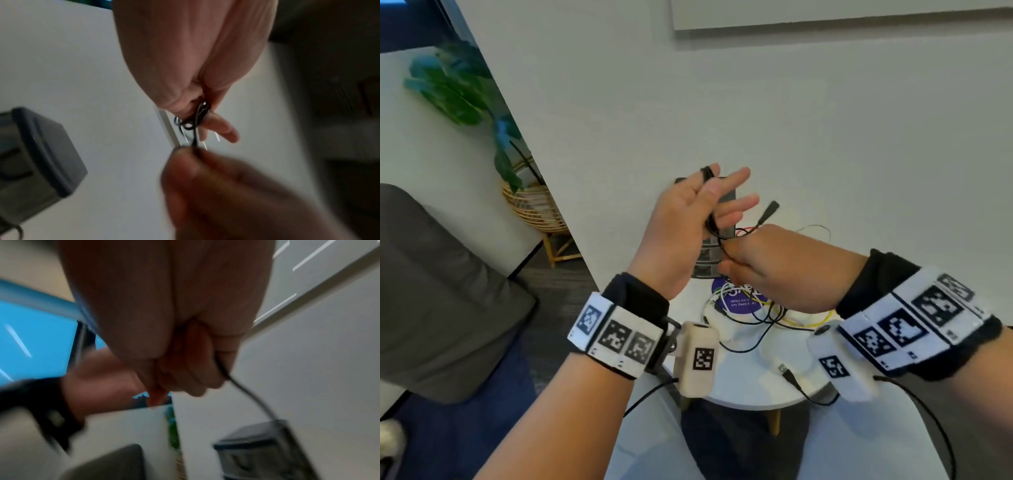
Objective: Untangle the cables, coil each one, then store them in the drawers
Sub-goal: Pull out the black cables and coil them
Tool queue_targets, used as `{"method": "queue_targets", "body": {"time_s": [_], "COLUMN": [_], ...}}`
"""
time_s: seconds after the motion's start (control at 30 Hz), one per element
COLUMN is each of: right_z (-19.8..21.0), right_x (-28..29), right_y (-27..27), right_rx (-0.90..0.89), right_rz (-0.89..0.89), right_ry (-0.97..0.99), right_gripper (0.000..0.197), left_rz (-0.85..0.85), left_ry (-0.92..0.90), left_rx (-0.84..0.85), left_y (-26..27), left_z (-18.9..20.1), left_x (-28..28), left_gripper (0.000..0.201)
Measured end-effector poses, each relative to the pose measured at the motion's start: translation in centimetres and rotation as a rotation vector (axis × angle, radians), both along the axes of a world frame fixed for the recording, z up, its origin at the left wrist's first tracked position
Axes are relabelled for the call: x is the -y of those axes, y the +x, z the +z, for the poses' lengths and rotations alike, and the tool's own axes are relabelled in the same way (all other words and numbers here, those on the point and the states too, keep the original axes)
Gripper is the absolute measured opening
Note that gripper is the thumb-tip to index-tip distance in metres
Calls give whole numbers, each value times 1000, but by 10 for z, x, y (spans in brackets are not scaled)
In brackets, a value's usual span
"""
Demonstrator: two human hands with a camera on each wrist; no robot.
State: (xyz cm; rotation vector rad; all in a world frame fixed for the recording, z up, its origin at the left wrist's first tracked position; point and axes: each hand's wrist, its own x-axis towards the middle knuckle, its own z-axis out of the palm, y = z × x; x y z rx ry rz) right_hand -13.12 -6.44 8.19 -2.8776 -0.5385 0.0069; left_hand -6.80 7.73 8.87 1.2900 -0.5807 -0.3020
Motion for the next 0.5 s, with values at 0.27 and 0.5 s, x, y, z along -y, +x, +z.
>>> {"method": "queue_targets", "body": {"time_s": [0.27, 0.5], "right_z": [-10, -32], "right_x": [12, 60], "right_y": [0, 8], "right_rx": [-100, -22], "right_rz": [-42, -336], "right_ry": [1, -44], "right_gripper": [27, 38], "left_rz": [7, -13], "left_ry": [-14, -37], "left_rx": [31, -31], "left_y": [-4, -8], "left_z": [-6, -6], "left_x": [9, -2], "left_gripper": [39, 23]}}
